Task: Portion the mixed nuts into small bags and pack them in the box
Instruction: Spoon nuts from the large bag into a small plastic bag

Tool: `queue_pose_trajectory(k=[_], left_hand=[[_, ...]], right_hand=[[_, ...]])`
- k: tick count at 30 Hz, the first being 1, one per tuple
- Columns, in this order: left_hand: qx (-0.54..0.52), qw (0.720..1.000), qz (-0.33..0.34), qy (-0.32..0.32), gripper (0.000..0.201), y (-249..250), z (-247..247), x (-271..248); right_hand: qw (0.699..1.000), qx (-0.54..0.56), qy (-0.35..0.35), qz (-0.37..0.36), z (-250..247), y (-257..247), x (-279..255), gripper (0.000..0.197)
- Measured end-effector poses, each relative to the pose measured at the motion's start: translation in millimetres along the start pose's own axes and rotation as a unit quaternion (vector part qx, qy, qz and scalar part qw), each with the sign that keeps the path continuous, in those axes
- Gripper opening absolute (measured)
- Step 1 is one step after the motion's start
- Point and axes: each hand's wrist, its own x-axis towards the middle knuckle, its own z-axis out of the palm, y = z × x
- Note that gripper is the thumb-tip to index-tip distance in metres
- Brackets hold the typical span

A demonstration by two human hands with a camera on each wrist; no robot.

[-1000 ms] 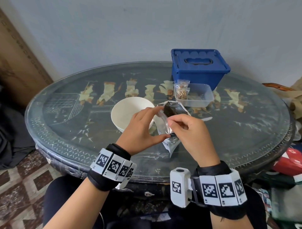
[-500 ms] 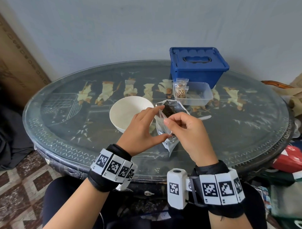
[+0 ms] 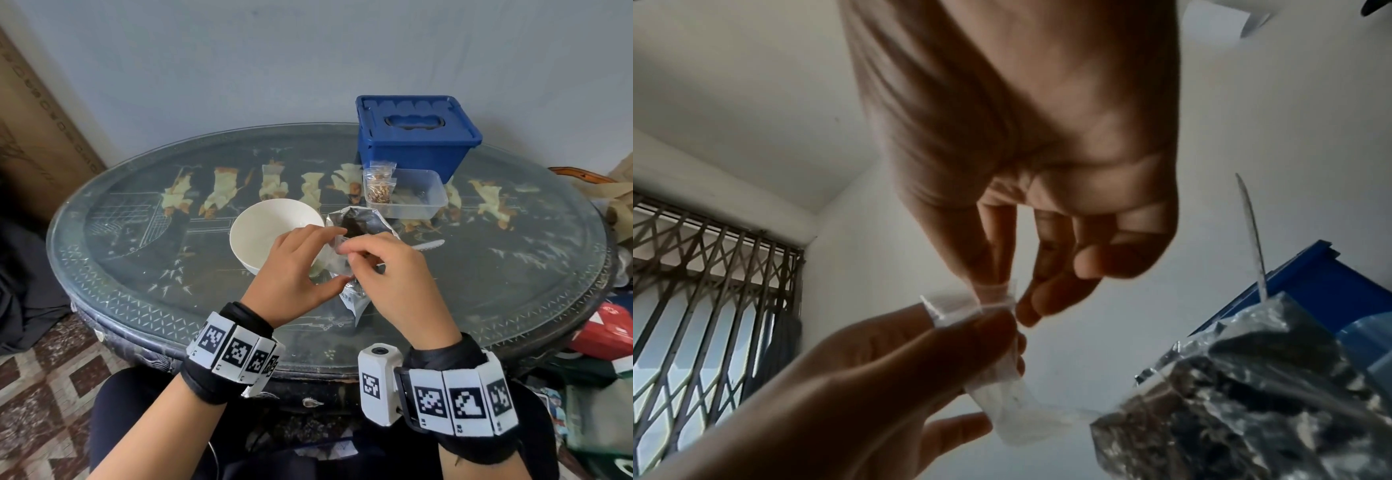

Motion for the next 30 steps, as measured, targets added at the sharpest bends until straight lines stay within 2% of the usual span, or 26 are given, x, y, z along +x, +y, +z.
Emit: queue_pose_trajectory(k=[3, 6, 15, 18, 22, 26, 30], left_hand=[[0.01, 1.0, 0.013, -0.009, 0.049, 2, 1, 0], [0.016, 1.0, 0.016, -0.013, 0.051, 2, 2, 1], [0.017, 1.0, 0.014, -0.018, 0.04, -1, -1, 2], [-0.002, 1.0, -0.003, -0.009, 0.037, -2, -1, 5], [-0.032, 0.997, -0.06, 0.029, 0.052, -8, -2, 8], [-0.036, 0.993, -0.112, 0.028, 0.055, -14, 0, 8], [-0.032, 0.988, -0.149, 0.022, 0.053, -17, 5, 7]], right_hand=[[0.999, -0.025, -0.03, 0.022, 0, -3, 3, 0.018], [0.999, -0.018, -0.032, 0.027, 2, -5, 4, 0.012], [0.999, -0.027, -0.027, 0.037, 0, -4, 7, 0.015], [0.999, -0.039, -0.017, 0.022, -2, -3, 10, 0.01], [0.993, -0.106, 0.04, -0.017, -16, 8, 20, 0.012], [0.961, -0.267, 0.074, -0.012, -35, 27, 32, 0.022], [0.898, -0.429, -0.058, 0.079, -46, 34, 37, 0.037]])
